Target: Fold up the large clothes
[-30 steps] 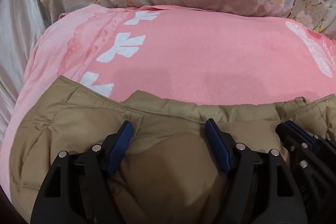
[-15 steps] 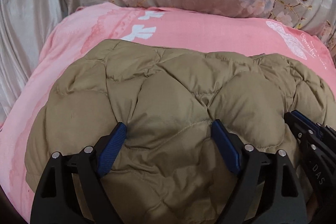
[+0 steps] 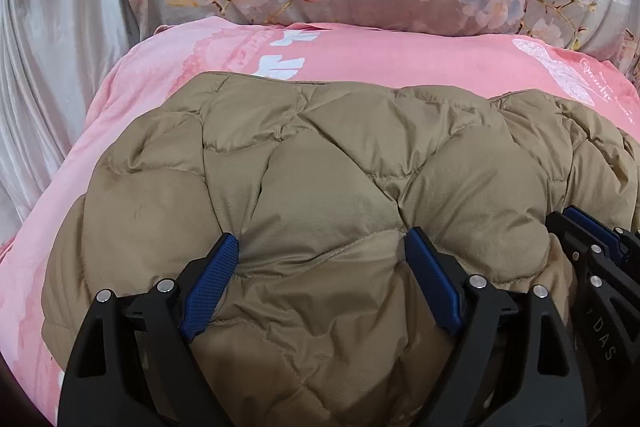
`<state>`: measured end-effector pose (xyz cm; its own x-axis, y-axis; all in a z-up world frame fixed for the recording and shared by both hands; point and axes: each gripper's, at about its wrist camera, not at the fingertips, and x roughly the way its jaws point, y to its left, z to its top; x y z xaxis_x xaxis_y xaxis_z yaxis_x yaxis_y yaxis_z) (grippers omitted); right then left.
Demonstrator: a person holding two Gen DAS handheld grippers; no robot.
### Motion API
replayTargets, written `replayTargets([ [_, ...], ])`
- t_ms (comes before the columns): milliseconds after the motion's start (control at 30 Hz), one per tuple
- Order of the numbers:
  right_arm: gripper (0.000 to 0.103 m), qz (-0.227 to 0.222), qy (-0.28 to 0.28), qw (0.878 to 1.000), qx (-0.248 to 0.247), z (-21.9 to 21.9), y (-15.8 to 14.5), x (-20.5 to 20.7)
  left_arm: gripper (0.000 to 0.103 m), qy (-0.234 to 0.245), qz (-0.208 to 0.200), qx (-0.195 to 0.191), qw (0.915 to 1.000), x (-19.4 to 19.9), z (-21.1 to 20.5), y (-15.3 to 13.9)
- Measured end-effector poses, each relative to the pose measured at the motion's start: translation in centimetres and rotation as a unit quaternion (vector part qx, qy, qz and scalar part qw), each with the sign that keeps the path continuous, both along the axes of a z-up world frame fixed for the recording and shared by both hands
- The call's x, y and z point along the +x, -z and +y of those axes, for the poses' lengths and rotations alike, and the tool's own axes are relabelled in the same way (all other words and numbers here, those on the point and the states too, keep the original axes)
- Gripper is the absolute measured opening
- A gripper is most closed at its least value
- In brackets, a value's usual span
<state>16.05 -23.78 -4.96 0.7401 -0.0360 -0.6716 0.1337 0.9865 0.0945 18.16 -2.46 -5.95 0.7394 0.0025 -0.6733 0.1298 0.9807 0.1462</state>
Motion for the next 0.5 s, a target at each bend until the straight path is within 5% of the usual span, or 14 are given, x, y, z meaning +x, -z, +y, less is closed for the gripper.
replayTargets([
  [367,0.017,0.003,0.0,1.0,0.005,-0.16,0.03,0.0,0.083,0.0,-0.001,0.003,1.0,0.0,-0.01,0.02],
  [500,0.017,0.005,0.0,1.0,0.006,-0.27,0.02,0.05,0.084,0.001,-0.001,-0.025,0.9997,-0.28,0.85,-0.39],
])
